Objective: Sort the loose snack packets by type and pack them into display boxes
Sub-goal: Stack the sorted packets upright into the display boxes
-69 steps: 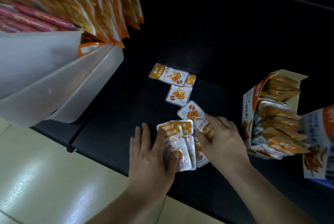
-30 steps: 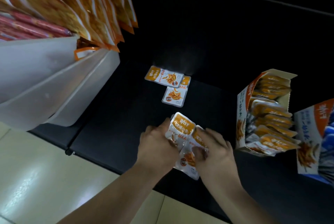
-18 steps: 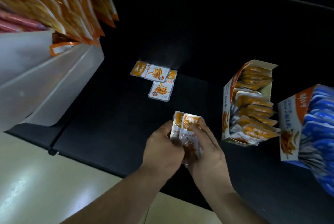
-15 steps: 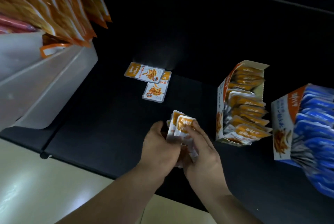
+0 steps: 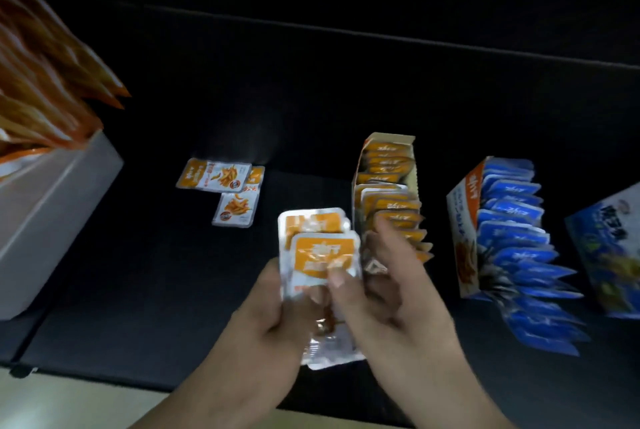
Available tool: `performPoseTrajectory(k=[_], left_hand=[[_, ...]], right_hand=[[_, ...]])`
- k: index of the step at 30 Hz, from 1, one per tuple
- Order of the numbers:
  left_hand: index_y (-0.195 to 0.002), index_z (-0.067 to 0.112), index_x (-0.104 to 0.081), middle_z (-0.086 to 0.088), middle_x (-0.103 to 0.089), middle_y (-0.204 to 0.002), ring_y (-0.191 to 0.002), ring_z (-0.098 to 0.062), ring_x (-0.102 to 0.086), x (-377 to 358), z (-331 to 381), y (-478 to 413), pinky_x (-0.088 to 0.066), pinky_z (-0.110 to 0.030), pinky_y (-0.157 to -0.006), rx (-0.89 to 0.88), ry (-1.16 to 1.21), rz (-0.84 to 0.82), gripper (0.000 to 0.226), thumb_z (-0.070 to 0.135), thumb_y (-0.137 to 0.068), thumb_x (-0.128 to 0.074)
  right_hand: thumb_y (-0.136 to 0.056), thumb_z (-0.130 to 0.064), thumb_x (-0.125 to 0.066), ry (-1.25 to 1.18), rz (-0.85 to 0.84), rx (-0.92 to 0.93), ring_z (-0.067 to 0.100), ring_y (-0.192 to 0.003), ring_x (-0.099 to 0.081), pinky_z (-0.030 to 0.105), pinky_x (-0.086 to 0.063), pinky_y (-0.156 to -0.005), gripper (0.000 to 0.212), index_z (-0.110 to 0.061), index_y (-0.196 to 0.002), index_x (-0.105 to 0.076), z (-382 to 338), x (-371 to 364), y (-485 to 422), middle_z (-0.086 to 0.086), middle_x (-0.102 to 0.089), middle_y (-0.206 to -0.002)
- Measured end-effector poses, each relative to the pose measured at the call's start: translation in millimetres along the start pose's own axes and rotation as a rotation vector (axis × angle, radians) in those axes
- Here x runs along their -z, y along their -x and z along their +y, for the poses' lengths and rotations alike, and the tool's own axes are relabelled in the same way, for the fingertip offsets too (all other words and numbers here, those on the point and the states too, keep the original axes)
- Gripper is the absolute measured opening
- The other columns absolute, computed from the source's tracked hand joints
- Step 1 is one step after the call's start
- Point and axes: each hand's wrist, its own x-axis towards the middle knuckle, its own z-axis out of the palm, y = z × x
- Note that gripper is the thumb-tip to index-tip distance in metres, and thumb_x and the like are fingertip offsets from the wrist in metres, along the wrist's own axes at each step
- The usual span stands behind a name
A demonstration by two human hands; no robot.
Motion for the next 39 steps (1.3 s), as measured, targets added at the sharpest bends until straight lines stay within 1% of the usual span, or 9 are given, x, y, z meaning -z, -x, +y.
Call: performPoseTrajectory(k=[3, 8, 13, 20, 23, 28, 32, 36, 39], left_hand=[[-0.131, 0.058, -0.048, 0.024, -0.068, -0.126, -0.119, 0.005, -0.063, -18, 32, -3, -0.056, -0.019, -0.091, -0.107, -0.043, -0.188, 0.041, 0.025, -0.106, -0.052], [-0.137, 0.066, -0.029, 0.024, -0.064, -0.128, -0.115, 0.004, -0.065, -44, 61, -24, -0.058, -0.021, -0.085, -0.154, -0.163, -0.322, 0.068, 0.010, -0.106, -0.051], [-0.141, 0.061, -0.029, 0.020, -0.067, -0.122, -0.104, -0.010, -0.071, -60, 79, -36, -0.064, -0.037, -0.070, -0.100, -0.230, -0.383, 0.055, 0.026, -0.106, -0.054], [-0.130, 0.056, -0.051, 0.012, -0.075, -0.110, -0.094, -0.013, -0.075, -64, 88, -47, -0.065, -0.048, -0.071, -0.071, -0.206, -0.262, 0.046, 0.029, -0.098, -0.070], [-0.140, 0.062, -0.041, 0.014, -0.072, -0.114, -0.096, -0.012, -0.074, -67, 83, -46, -0.063, -0.036, -0.064, -0.111, -0.237, -0.283, 0.056, 0.028, -0.102, -0.063], [-0.145, 0.068, -0.024, 0.024, -0.062, -0.131, -0.113, 0.006, -0.063, -75, 81, -50, -0.055, -0.018, -0.081, -0.139, -0.289, -0.410, 0.064, 0.031, -0.105, -0.058], [-0.147, 0.073, -0.009, 0.031, -0.032, -0.150, -0.136, -0.006, -0.048, -78, 81, -68, -0.052, -0.038, -0.106, -0.177, -0.485, -0.420, 0.099, 0.015, -0.091, -0.066], [-0.156, 0.048, -0.027, 0.033, -0.034, -0.141, -0.133, 0.004, -0.037, -56, 62, -79, -0.046, -0.029, -0.109, -0.377, -0.756, -0.099, 0.084, 0.019, -0.088, -0.066], [-0.155, 0.043, -0.036, 0.035, -0.036, -0.134, -0.129, 0.004, -0.037, -49, 34, -78, -0.042, -0.023, -0.109, -0.382, -0.783, -0.108, 0.076, 0.034, -0.090, -0.072]], right_hand=[[-0.088, -0.035, -0.075, -0.147, -0.034, -0.063, -0.006, -0.112, -0.066, 0.022, -0.056, -0.089, 0.079, -0.071, -0.143, -0.030, -25, 17, -7, -0.031, -0.064, -0.128], [-0.095, -0.002, -0.067, -0.129, 0.001, 0.000, -0.018, -0.108, -0.060, 0.005, -0.052, -0.069, 0.101, -0.076, -0.142, -0.015, -34, 39, -6, -0.041, -0.057, -0.125], [-0.087, 0.011, -0.070, 0.014, -0.029, 0.126, 0.004, -0.122, -0.062, 0.030, -0.056, -0.095, 0.120, -0.076, -0.144, -0.011, -40, 79, -16, -0.018, -0.056, -0.135], [-0.092, 0.001, -0.068, 0.001, -0.004, 0.165, 0.004, -0.108, -0.064, 0.024, -0.059, -0.082, 0.064, -0.052, -0.126, -0.059, -37, 94, -31, -0.013, -0.051, -0.125], [-0.094, -0.003, -0.068, -0.039, -0.094, 0.122, 0.013, -0.112, -0.069, 0.035, -0.060, -0.088, 0.066, -0.054, -0.133, -0.054, -34, 105, -33, -0.005, -0.063, -0.127], [-0.084, 0.009, -0.076, -0.045, -0.247, 0.044, 0.019, -0.107, -0.073, 0.040, -0.061, -0.090, 0.079, -0.047, -0.135, -0.056, -41, 128, -39, 0.000, -0.074, -0.116], [-0.071, 0.019, -0.077, -0.180, -0.108, 0.065, 0.028, -0.103, -0.074, 0.041, -0.063, -0.081, 0.076, -0.032, -0.127, -0.064, -33, 138, -40, 0.010, -0.074, -0.112], [-0.079, 0.019, -0.072, -0.177, 0.111, 0.169, 0.020, -0.106, -0.073, 0.036, -0.063, -0.077, 0.072, -0.034, -0.127, -0.062, -29, 140, -44, 0.001, -0.072, -0.117], [-0.082, 0.018, -0.072, -0.132, 0.266, 0.275, 0.012, -0.105, -0.072, 0.025, -0.061, -0.075, 0.071, -0.035, -0.127, -0.059, -34, 140, -56, -0.006, -0.070, -0.117]])
